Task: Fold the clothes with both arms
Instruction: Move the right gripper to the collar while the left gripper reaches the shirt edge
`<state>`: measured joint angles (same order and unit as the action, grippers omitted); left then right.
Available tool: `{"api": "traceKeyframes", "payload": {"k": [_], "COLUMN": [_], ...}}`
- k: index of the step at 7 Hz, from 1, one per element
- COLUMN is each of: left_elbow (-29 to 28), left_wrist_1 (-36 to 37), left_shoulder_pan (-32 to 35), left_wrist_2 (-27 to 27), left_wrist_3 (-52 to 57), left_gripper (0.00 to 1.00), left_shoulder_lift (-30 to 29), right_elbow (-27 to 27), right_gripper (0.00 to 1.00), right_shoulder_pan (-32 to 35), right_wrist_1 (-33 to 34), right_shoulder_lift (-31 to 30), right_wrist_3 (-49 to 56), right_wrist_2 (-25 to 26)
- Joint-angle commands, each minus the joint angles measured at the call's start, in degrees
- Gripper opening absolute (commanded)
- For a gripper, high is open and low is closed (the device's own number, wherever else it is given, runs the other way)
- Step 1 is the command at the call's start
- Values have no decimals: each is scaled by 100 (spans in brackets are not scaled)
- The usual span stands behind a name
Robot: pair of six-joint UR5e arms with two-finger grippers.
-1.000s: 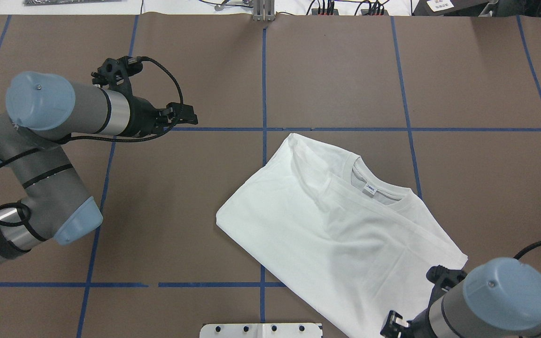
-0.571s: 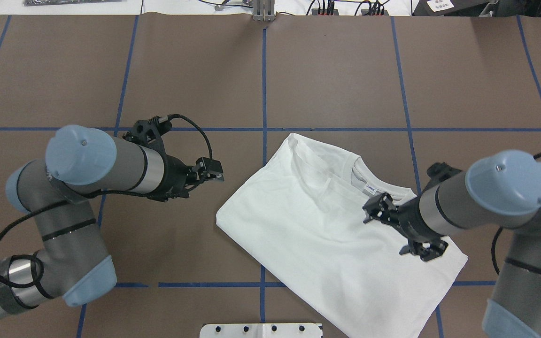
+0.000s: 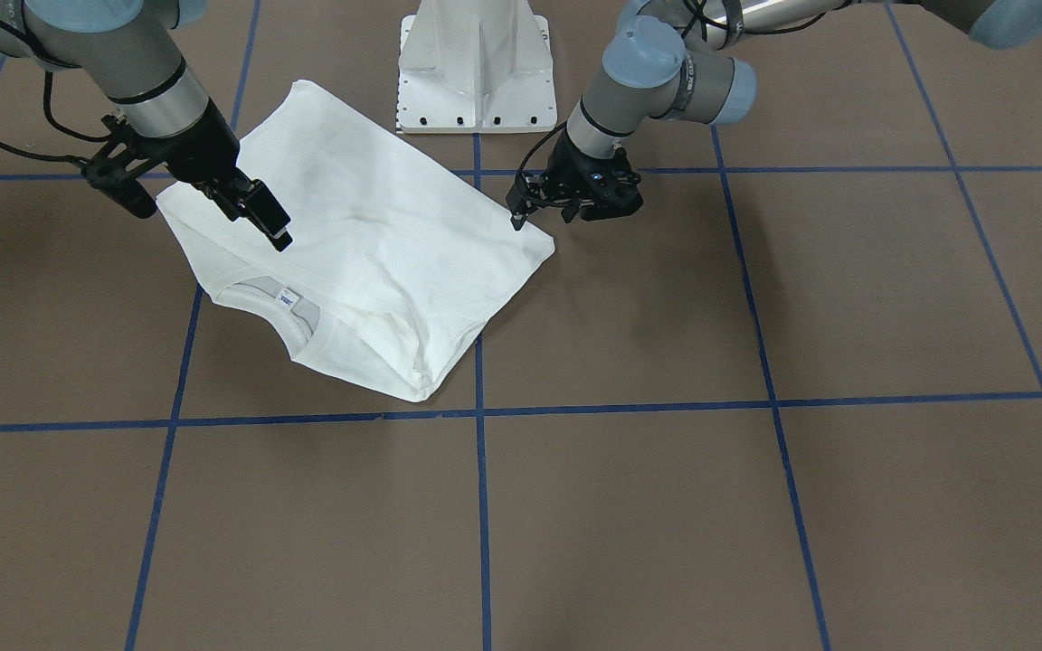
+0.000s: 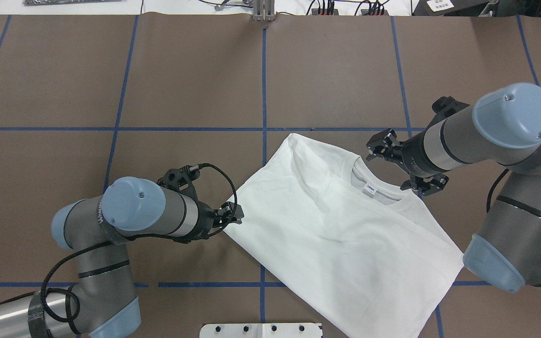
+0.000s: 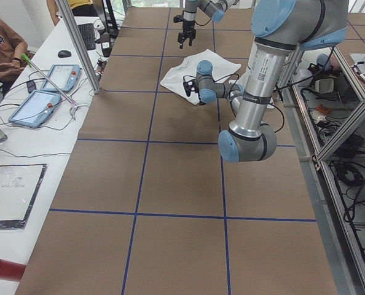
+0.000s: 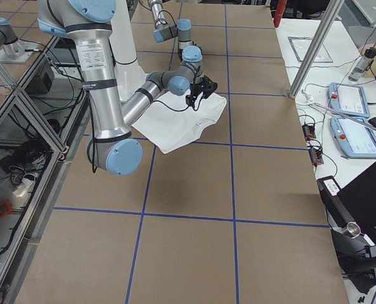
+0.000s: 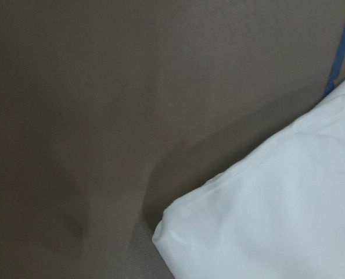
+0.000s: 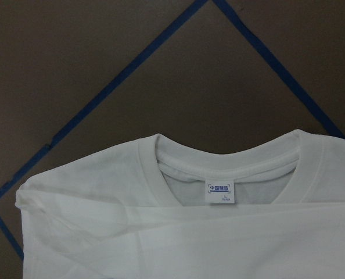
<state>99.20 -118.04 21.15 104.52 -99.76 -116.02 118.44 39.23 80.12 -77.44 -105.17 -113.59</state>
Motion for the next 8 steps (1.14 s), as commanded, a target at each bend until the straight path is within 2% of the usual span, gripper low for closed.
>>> {"api": "traceKeyframes", "payload": {"k": [1, 3, 4, 6, 8], "left_elbow": [-138, -243, -235, -217, -304], "left_wrist_1": [-9, -18, -18, -18, -140], "left_shoulder_pan": [-6, -6, -6, 256, 1098], "left_wrist_2": [-142, -195, -222, -555, -538], "left_wrist_3": [-17, -26, 0, 366, 1278], "left_gripper": [61, 35, 0, 0, 0], "left_shoulder_lift": [-105, -96, -96, -96, -105], "right_elbow": [-40, -66, -84, -93, -163], "right_gripper": [100, 100, 100, 100, 100], "right_shoulder_pan": [14, 14, 14, 5, -3], "right_wrist_1": [4, 4, 4, 4, -40], "right_shoulder_lift": [10, 1, 10, 19, 36], "right_wrist_3": [23, 23, 23, 14, 14], "right_wrist_2": [12, 48, 48, 56, 56]}}
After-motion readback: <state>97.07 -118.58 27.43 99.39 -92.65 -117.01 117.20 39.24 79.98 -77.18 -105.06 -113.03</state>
